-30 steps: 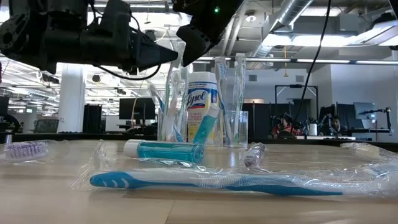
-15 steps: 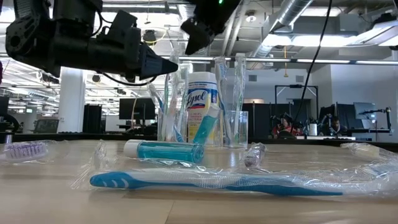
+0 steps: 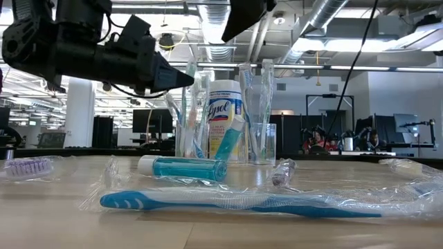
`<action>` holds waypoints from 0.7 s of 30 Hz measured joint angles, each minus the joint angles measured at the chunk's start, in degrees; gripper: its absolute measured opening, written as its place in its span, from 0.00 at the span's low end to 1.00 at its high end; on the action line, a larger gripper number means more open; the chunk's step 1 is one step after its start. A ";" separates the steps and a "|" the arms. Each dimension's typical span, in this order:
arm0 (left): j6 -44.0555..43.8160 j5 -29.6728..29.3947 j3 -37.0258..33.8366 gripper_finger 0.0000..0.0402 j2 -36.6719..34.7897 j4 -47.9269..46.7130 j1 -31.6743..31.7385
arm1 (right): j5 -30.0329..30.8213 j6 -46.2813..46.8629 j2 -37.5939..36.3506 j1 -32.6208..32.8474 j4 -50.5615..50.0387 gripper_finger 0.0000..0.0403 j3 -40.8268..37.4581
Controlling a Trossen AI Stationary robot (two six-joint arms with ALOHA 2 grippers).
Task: Pick & Place toothbrushing station
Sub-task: Put the green toothbrush into the transparent organizer, then put the blue mouthwash into the transparent organizer
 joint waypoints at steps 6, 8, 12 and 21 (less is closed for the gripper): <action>2.31 -1.83 -0.03 0.09 -2.54 -1.52 -0.40 | 0.00 3.20 0.02 2.07 -2.64 0.29 0.00; 1.14 -2.57 -0.03 0.09 -4.04 -3.51 -0.44 | 0.00 4.71 0.02 2.47 -3.80 0.29 0.00; 0.19 0.03 -0.03 0.09 -7.60 -6.45 -2.67 | -0.02 7.58 0.02 3.20 -6.95 0.29 0.00; -1.84 0.01 -0.03 0.09 -17.80 -23.06 -6.60 | -0.19 10.45 0.02 4.49 -10.00 0.29 0.00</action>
